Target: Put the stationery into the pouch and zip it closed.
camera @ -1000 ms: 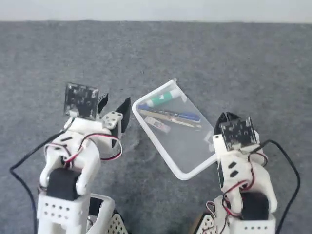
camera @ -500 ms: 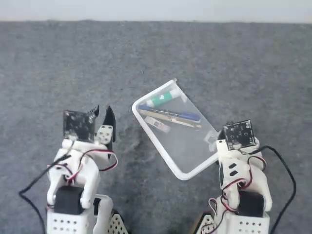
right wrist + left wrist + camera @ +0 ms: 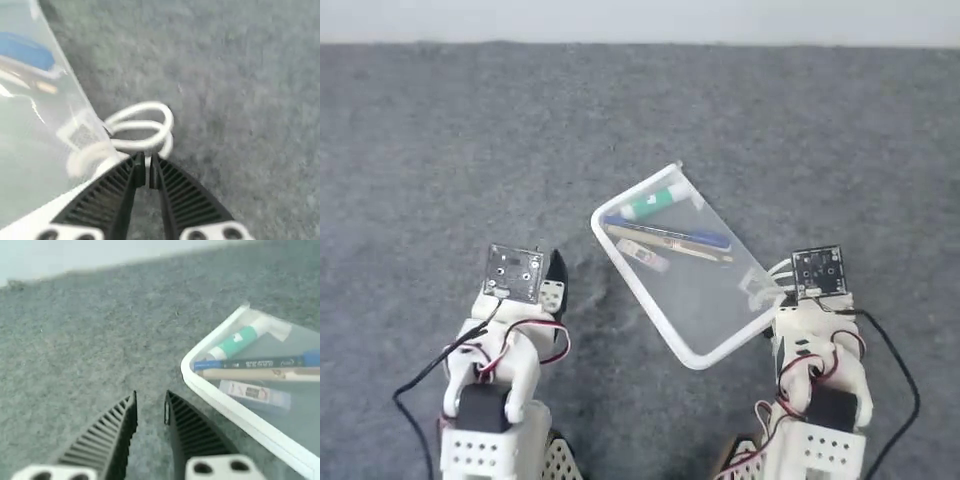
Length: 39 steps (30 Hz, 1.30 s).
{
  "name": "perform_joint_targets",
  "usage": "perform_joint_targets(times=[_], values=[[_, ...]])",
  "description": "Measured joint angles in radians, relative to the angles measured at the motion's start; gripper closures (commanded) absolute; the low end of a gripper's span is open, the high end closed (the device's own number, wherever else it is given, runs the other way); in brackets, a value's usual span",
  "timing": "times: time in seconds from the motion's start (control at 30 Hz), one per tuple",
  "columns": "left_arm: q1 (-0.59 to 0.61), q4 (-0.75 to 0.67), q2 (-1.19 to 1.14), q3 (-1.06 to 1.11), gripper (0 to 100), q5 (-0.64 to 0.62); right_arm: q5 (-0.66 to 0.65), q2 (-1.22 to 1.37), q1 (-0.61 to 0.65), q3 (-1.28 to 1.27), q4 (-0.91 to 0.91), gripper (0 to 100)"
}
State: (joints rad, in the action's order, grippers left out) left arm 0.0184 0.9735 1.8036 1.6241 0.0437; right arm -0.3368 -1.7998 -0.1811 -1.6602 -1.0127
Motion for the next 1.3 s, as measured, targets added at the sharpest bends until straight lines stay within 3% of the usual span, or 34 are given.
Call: perform_joint_targets(times=[0.37, 0.5, 0.67, 1.3], values=[[-0.002, 0.005, 0.000, 0.074, 92, 0.000, 0.000, 0.000, -0.029, -0.002, -0.213, 99.1], [-0.002, 0.110, 0.000, 0.074, 92, 0.000, 0.000, 0.000, -0.026, -0.002, -0.285, 99.1], [-0.002, 0.259, 0.000, 0.074, 92, 0.000, 0.000, 0.000, -0.032, -0.002, -0.293, 99.1], [-0.002, 0.278, 0.000, 0.074, 92, 0.000, 0.000, 0.000, -0.032, -0.002, -0.293, 99.1]])
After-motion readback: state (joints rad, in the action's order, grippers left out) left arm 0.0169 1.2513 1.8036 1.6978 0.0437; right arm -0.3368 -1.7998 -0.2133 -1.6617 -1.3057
